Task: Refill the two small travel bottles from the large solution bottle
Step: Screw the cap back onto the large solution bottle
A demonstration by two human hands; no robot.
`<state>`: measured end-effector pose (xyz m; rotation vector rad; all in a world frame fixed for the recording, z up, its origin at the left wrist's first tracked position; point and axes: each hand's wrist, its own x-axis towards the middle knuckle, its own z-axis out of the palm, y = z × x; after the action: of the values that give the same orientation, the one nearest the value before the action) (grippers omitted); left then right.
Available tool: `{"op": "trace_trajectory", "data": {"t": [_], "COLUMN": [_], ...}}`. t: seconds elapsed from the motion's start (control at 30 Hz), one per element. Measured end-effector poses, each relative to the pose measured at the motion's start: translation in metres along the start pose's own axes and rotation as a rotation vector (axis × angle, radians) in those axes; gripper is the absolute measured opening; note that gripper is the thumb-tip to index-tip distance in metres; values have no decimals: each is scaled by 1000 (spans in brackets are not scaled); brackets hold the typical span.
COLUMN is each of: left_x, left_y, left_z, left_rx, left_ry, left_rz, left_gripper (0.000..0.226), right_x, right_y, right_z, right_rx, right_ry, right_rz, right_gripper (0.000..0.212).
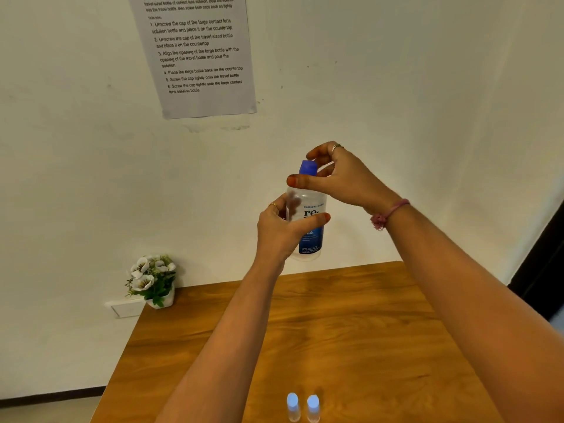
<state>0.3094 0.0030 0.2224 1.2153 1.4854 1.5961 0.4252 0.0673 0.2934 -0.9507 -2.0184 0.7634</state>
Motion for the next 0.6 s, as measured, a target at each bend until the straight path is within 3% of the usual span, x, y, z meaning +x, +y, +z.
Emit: {"op": "trace_trajectory", "data": {"t": [0.07,0.17,0.23,0.37,0.43,0.6], "left_x": [2,4,4,4,4,4], "left_y": [0,0,-1,-3,-5,-3], "left_z": [-1,-3,-2,-3,-3,-7], "left_rx": [-4,-20,-29,-16,-9,-21], "left_ry": [0,-3,1,11,1,-10], "left_rz": [0,-6,-5,8,9,-8], "left_gripper": [61,64,64,65,64,59], "right_x": [2,1,0,-3,-3,2], "right_y": [-1,3,6,8,6,6], "right_z": [-10,-13,-6,17,23,0], "right_rx": [7,125,196,165,154,200], "right_ry": [-156,-264,-187,140,178,-193], "right_rz": [-23,-101,-99,-40,-5,28], "right_gripper": [64,45,38,38,43,59]}}
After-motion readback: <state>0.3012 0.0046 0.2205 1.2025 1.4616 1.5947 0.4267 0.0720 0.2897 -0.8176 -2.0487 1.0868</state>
